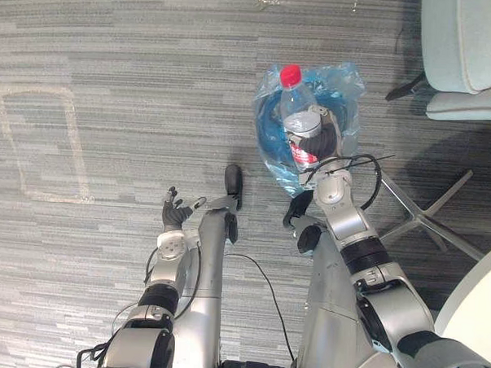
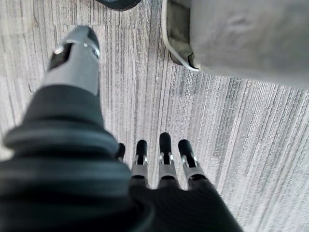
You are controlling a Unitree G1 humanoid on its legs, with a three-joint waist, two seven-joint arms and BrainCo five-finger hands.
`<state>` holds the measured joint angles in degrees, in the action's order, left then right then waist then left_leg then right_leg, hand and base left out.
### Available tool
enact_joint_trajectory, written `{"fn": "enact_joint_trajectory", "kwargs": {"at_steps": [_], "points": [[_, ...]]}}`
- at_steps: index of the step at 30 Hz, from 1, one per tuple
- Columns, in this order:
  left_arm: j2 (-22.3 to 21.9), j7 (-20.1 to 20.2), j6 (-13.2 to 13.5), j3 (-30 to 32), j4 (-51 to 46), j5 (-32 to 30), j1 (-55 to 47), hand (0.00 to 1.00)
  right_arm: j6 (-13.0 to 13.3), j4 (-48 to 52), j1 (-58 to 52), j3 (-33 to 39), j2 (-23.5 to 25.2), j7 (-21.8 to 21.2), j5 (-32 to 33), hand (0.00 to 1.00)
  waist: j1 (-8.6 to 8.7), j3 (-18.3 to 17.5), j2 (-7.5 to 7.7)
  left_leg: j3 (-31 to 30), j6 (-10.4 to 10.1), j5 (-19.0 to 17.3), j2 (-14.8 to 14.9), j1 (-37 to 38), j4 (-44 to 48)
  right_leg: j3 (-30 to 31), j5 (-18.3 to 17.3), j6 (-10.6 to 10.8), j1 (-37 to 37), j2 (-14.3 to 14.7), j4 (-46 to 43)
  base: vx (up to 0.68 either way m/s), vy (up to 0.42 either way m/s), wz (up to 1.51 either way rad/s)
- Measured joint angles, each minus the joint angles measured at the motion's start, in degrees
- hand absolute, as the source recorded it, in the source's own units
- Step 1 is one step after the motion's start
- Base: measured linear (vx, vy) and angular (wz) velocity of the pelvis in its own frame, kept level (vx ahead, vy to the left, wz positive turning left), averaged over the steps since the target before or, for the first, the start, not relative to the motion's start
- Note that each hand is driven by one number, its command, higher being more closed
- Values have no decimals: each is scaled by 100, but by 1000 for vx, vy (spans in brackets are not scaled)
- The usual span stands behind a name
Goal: Gather rubbish on tea table into small bin, then transfer packed bag to large trash can.
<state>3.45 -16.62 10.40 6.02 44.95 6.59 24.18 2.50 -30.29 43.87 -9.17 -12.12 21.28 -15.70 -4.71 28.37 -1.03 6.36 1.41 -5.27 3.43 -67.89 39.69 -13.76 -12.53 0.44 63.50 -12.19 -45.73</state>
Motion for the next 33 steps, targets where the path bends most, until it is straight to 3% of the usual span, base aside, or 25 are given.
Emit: {"fn": "enact_joint_trajectory", "kwargs": {"at_steps": [9, 17, 22, 33], "points": [[27, 37, 40, -95, -2, 23, 0, 0, -5, -2, -5, 260, -93, 153, -2, 0, -2, -8, 6, 9, 47, 101, -21, -14, -84, -1, 2, -3, 54, -25, 0, 3, -3, 3], [168, 68, -119, -338, 15, 12, -21, 0, 39, 395, -423, 122, -117, 67, -158, 0, -17, -72, 68, 156, -8, 58, 95, 174, -62, 97, 67, -91, -60, 46, 62, -35, -12, -11], [239, 104, -106, -509, 8, -93, -23, 0, 139, 472, -777, -325, -115, -207, -883, 0, -4, -210, 259, 257, -25, 37, 242, 287, -76, 131, 148, -117, -162, 162, 201, -48, -19, -13], [142, 52, -109, -528, 187, -201, 221, 0, 8, -445, -606, -716, 111, -303, -2318, 0, 68, -222, 272, 424, -23, 41, 401, 230, -140, 204, 359, -105, -113, 310, 485, -39, -4, -9]]}}
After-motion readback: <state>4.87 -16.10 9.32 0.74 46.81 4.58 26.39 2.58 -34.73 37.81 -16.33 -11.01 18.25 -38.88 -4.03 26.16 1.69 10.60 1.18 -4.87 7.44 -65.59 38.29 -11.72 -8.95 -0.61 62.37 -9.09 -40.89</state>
